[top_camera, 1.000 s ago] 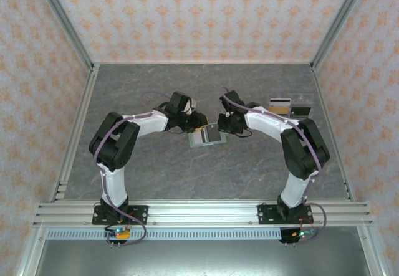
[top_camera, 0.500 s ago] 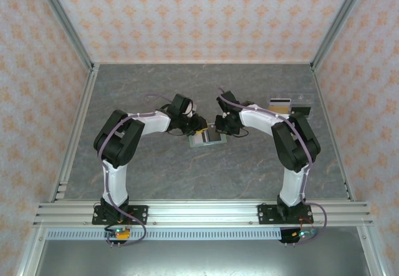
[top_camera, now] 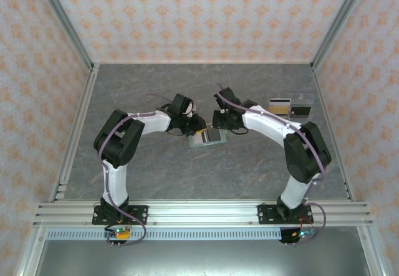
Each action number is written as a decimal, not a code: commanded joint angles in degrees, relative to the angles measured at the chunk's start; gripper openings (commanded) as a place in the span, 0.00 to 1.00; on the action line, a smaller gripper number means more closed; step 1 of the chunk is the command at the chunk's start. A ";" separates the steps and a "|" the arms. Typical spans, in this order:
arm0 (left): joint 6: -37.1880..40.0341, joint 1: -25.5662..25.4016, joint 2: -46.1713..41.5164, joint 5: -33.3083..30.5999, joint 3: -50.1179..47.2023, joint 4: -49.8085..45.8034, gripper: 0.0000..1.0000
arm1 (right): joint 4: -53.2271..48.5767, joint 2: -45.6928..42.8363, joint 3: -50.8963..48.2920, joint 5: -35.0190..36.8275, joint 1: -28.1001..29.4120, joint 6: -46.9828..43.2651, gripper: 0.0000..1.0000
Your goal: Take the credit cards out of the card holder
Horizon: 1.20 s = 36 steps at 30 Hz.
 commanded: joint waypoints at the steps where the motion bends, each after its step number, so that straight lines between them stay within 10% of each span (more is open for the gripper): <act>1: 0.95 -0.25 1.47 -2.46 0.81 -3.48 0.20 | -2.02 3.71 1.45 -0.70 1.11 -0.88 0.26; 15: 1.23 -0.20 1.64 -2.08 0.53 -3.72 0.21 | -4.20 9.66 3.53 -1.01 -0.15 1.04 0.40; 36: 0.54 -0.17 1.67 4.89 -0.19 2.87 0.20 | -2.95 11.92 3.29 -6.56 -0.88 1.36 0.18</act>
